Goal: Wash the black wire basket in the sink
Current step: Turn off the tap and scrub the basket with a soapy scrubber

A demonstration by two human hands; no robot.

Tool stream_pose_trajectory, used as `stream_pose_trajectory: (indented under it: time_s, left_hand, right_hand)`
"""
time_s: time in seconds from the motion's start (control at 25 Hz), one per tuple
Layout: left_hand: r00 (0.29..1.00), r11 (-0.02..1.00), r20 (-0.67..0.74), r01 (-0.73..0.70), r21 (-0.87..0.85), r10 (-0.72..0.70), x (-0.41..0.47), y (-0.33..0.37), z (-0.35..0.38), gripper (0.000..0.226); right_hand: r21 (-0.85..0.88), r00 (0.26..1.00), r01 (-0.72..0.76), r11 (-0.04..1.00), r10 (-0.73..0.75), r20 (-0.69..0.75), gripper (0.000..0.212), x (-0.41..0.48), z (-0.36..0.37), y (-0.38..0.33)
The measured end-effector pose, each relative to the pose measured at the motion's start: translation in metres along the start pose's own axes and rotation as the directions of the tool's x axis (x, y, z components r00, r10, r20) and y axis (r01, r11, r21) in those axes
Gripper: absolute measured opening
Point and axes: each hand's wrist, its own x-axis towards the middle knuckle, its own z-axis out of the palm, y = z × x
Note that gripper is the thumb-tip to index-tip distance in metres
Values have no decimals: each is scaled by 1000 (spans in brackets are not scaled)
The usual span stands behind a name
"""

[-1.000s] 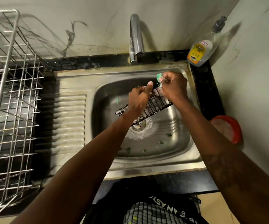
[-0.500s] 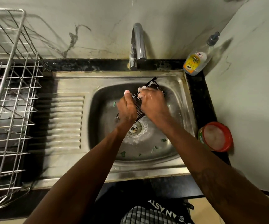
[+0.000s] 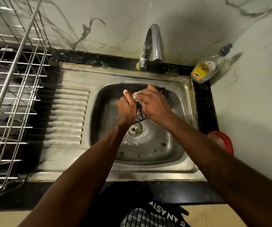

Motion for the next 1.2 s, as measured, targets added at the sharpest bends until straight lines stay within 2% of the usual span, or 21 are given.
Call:
stream_pose_trajectory:
  time_s: [0.12, 0.2, 0.28, 0.36, 0.48, 0.52, 0.6, 0.64, 0.68, 0.76, 0.84, 0.88, 0.92, 0.96, 1.0, 1.08, 1.2]
  left_hand:
    - [999, 998, -27, -20, -58, 19, 10, -1, -1, 62]
    - [1000, 998, -21, -17, -59, 16, 21, -4, 2, 59]
    - [999, 998, -7, -47, -30, 47, 29, -15, 1, 58]
    - [999, 998, 1, -52, -27, 52, 36, -22, -5, 58]
    - [995, 996, 62, -74, -51, 78, 39, -26, -8, 58]
    - [990, 993, 78, -114, -42, 117, 39, -25, -9, 58]
    - [973, 979, 111, -202, -5, 201, 34, -26, -11, 58]
    - [964, 972, 131, -233, -7, 232, 32, -29, -13, 58]
    - [957, 969, 152, -245, -29, 246, 32, -33, -14, 58]
    - [956, 970, 170, -230, -78, 241, 34, -32, -15, 59]
    - [972, 980, 137, -186, -67, 193, 41, -26, -18, 57]
    - [976, 984, 127, -169, -61, 176, 45, -26, -17, 56]
    - [978, 986, 129, -161, -49, 166, 47, -26, -15, 55]
    - [977, 988, 149, -151, -28, 154, 49, -27, -14, 54]
    - [973, 988, 176, -153, -6, 152, 49, -27, -12, 53]
    - [966, 983, 212, -167, 72, 149, 48, -25, -14, 48]
    - [968, 970, 245, -107, 219, 52, 47, -19, -18, 29]
  right_hand:
    - [21, 987, -138, 990, 139, -80, 42, 8, 2, 36]
    - [19, 985, -172, 985, 172, -7, 46, 18, 5, 31]
    - [13, 982, -82, 997, 78, 175, 54, 24, 8, 11]
    - [86, 939, 22, 996, -51, 341, 57, 33, -4, 4]
    - [80, 881, 123, 989, -146, 449, 32, 53, -26, 10]
    - [87, 855, 161, 983, -183, 485, 30, 59, -30, 13]
    - [238, 719, 129, 963, -256, 646, 20, 65, -32, 23]
    - [350, 631, 7, 937, -276, 725, 20, 66, -32, 26]
    - [441, 577, -170, 881, -274, 769, 22, 63, -29, 31]
    - [464, 620, -280, 840, -211, 756, 22, 60, -23, 38]
    - [387, 760, -44, 921, -221, 611, 22, 59, -15, 38]
    - [302, 833, 166, 939, -297, 467, 19, 56, -9, 37]
    - [195, 861, 345, 918, -393, 323, 17, 51, -9, 38]
    - [73, 850, 467, 881, -470, 238, 15, 45, -9, 43]
    - [-7, 834, 530, 848, -519, 189, 18, 36, -8, 54]
    - [-43, 854, 519, 854, -515, 77, 25, 17, -4, 75]
    - [21, 929, 348, 937, -342, -141, 28, -7, 0, 79]
